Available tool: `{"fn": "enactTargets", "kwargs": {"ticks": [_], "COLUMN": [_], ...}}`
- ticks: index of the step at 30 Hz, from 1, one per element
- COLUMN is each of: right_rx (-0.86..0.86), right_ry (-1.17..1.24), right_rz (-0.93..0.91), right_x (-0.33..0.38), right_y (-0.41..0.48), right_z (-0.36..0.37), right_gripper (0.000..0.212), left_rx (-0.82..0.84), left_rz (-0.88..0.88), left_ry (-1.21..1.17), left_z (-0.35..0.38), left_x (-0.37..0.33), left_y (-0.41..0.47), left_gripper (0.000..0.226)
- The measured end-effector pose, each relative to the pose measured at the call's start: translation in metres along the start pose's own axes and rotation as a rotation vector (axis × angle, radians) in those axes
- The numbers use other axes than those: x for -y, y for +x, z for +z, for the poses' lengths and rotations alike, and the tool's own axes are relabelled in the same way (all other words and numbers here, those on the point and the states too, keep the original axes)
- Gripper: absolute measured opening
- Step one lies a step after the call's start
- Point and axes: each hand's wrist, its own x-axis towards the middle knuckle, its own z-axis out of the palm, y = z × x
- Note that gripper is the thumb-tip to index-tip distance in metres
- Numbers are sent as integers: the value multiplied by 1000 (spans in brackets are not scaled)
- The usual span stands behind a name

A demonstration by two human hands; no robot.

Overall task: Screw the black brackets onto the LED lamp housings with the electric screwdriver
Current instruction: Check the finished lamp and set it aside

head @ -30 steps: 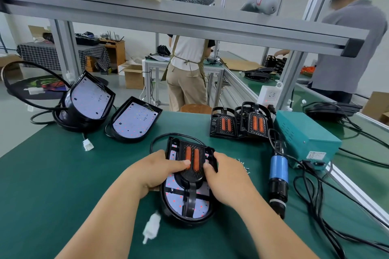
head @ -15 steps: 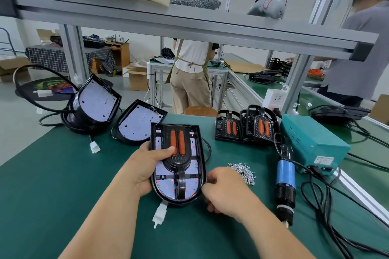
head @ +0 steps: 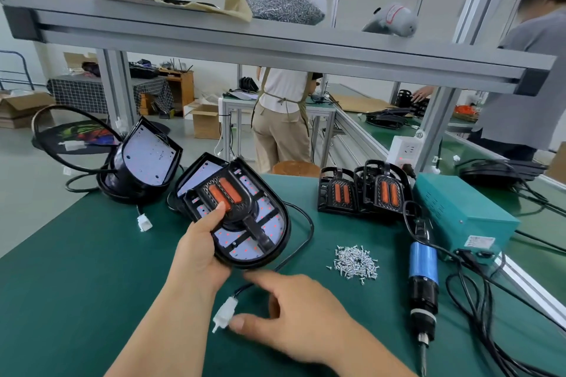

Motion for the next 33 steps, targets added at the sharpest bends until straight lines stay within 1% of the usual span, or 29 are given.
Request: {"fn": "enactTargets", "kwargs": {"ticks": [2,4,6,9,11,13,15,16,18,20,23,25,27,28,29,30,32,33], "right_rx": [33,55,77,106,112,86,7,-49,-145,-199,-177,-155,-148,-143,-131,-105,35,103], "right_ry": [-98,-144,-172,-166,-125,-10,90,139,311,482,776,839,832,801,744,676,497,426], "right_rz": [-37,-60,-85,-117,-151,-171,-188,-200,-218,-248,-274,-324,-409,-457,-497,-526,-523,-510], "right_x": [7,10,11,7,4,2,1,-1,-1,1,5,6,8,10,12,13,18,20], "right_y": [-2,-3,-4,-5,-4,-5,-5,-4,-5,-5,-6,-8,-9,-10,-11,-11,-13,-13], "right_z": [2,3,0,-2,-3,-6,-8,-8,-10,-12,-17,-21,-22,-21,-20,-19,-17,-15], "right_gripper": [70,65,56,48,44,38,36,38,40,38,44,46,43,41,40,38,30,24], "left_rx": [-24,-33,-35,-50,-54,-79,-93,-94,-89,-80,-44,-37,-30,-24,11,49,67,41], "left_rz": [35,59,71,83,124,170,192,193,196,222,222,190,170,159,107,16,-168,-207], "left_ry": [-19,-22,-20,-32,-29,-17,-5,-2,22,92,130,183,305,361,335,278,107,27], "left_z": [-1,0,1,1,1,1,2,2,2,3,11,14,15,16,18,21,23,24], "left_x": [1,3,6,9,11,12,14,15,19,21,25,28,32,32,33,33,36,38], "left_y": [3,5,6,7,7,7,7,6,4,2,-4,-6,-6,-7,-8,-11,-14,-13], "left_gripper": [40,46,46,45,44,34,24,23,24,26,35,37,37,44,53,62,86,94]}}
